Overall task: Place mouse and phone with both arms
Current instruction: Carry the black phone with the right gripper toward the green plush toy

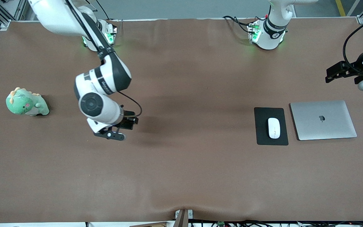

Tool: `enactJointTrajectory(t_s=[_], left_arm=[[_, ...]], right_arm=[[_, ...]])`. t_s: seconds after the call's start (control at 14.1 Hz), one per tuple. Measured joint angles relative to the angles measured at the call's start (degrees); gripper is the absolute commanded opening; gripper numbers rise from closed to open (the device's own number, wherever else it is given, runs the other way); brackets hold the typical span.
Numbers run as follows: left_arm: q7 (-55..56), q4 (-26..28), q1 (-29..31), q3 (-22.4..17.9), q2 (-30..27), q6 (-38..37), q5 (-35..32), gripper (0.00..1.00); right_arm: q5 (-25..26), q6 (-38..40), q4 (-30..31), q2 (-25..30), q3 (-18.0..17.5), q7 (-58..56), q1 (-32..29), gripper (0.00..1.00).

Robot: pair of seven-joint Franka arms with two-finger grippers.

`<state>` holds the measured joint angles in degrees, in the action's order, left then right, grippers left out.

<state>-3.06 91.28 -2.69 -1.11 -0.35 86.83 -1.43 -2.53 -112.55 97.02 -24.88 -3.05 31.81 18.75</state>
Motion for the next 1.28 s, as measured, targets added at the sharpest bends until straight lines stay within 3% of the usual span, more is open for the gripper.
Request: enactJointTrajectory(t_s=[0.5, 0.71, 1.06, 1.28], left_arm=[[0.0, 0.0, 0.0, 0.0, 0.0, 0.6, 0.0, 1.0], [0.0, 0.0, 0.0, 0.0, 0.0, 0.7, 0.0, 1.0], [0.0, -0.1, 0.0, 0.0, 0.0, 0.8, 0.0, 1.0], [0.0, -0.2, 0.0, 0.0, 0.0, 0.8, 0.0, 1.0]], right_arm=[[-0.1, -0.3, 13.9, 11.9, 0.1, -12.9, -11.6, 0.0], [-0.1, -2.5, 19.1, 15.2, 0.2, -15.7, -13.9, 0.0], [-0.1, -7.7, 26.3, 17.5, 1.3, -26.9, -18.8, 0.0], [-0.1, -16.1, 31.9, 17.5, 3.6, -33.5, -20.0, 0.0]])
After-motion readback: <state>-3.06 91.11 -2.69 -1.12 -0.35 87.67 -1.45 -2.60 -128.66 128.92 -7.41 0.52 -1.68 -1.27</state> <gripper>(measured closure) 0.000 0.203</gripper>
